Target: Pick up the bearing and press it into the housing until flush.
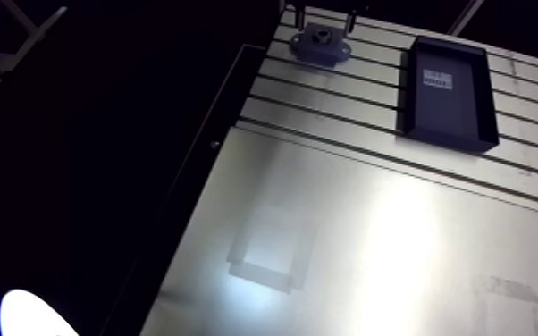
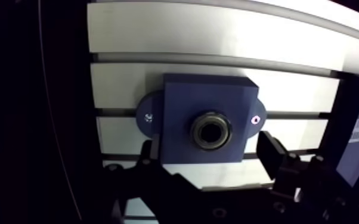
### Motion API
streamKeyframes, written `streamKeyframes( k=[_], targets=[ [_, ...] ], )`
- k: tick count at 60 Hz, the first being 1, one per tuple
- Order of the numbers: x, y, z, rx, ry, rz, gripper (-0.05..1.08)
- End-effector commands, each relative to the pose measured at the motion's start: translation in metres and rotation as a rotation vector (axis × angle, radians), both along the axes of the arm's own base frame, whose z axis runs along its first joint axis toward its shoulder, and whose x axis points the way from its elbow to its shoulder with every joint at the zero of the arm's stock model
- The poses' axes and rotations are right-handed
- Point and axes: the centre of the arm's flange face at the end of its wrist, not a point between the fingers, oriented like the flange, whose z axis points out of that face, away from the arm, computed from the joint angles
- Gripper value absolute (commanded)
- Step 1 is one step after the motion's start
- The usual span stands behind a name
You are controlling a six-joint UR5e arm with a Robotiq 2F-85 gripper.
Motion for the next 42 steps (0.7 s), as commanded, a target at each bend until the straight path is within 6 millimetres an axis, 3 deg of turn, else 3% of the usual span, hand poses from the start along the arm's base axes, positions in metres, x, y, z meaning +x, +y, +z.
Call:
streamKeyframes(
  k=[1,9,14,16,21,23,42],
  targets=[
    [0.001,-0.002,0.008,-0.005,0.009,0.003,0.0],
    [0.002,-0.002,0.016,-0.011,0.018,0.004,0.01],
    [0.002,-0.002,0.019,-0.012,0.021,0.004,0.09],
    [0.001,-0.003,0.021,-0.014,0.023,0.003,0.37],
    [0.001,-0.004,0.026,-0.016,0.03,0.003,0.53],
    [0.0,-0.003,0.028,-0.016,0.031,0.0,0.67],
    [-0.003,-0.005,0.032,-0.034,0.024,-0.005,0.83]
  ],
)
